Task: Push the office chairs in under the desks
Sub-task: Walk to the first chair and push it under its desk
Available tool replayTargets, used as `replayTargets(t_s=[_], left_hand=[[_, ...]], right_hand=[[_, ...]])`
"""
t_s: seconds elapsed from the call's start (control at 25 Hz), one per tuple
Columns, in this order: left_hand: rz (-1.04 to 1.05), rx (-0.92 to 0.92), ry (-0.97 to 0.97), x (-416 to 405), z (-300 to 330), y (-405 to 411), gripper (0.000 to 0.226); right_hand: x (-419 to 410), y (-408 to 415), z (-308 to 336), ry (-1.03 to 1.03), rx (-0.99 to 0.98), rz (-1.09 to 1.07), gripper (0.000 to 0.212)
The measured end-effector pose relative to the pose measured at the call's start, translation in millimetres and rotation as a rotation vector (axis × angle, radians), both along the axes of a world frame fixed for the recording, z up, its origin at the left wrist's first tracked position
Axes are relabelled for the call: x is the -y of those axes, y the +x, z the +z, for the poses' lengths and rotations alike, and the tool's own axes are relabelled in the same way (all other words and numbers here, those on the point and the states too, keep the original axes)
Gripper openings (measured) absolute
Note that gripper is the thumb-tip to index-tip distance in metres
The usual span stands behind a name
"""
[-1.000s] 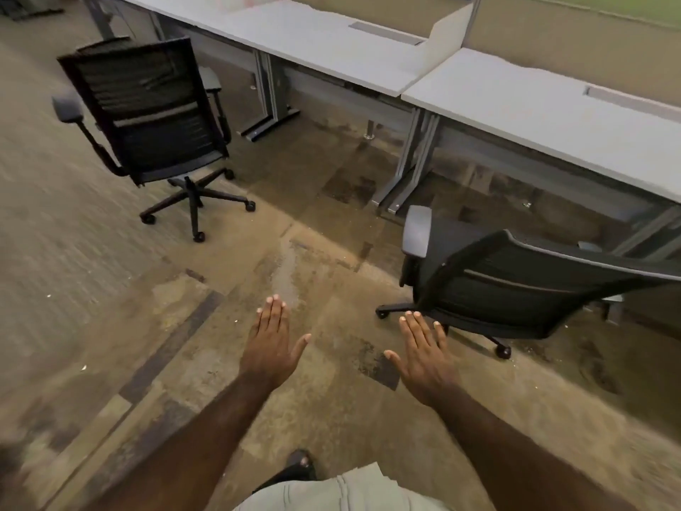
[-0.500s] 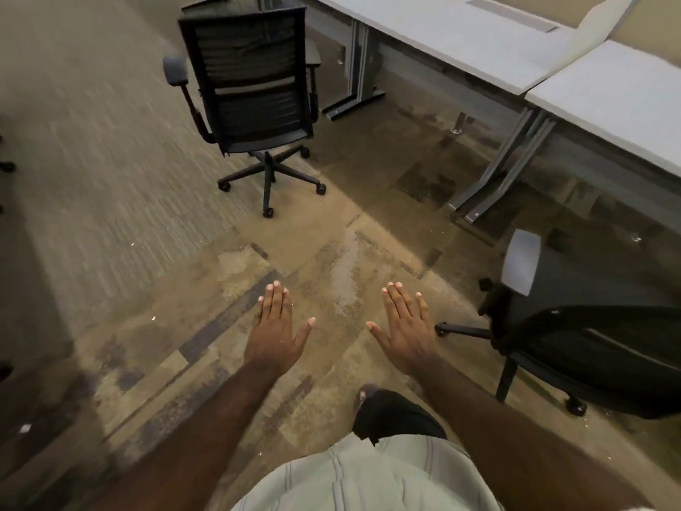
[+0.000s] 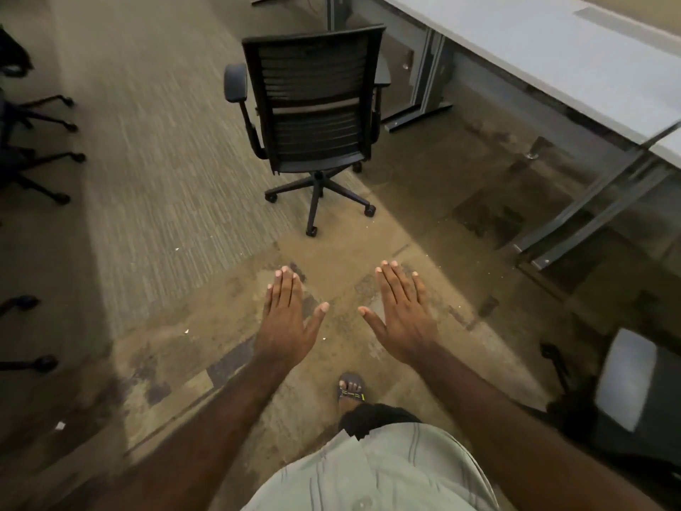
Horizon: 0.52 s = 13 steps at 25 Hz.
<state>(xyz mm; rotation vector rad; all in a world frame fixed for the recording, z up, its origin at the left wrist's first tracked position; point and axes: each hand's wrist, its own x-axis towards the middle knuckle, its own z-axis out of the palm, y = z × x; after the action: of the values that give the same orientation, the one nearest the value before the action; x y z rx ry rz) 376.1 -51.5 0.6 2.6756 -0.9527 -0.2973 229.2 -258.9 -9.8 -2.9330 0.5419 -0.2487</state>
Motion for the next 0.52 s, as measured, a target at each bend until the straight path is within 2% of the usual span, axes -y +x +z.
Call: replayTargets(t_s=[0.16,0.52], left_hand=[[0.051,0.053,-0.044,39.5,18.3,69.6,0.094],[0.116,0.025,-0.111,115.3,36.0,203.9,0.096]], right_hand=[[44.3,80.6,11.6,-0.006,-0.014,0.032,0.086],[110.6,223.8,34.0,0.002,0.049,0.017,0.086]])
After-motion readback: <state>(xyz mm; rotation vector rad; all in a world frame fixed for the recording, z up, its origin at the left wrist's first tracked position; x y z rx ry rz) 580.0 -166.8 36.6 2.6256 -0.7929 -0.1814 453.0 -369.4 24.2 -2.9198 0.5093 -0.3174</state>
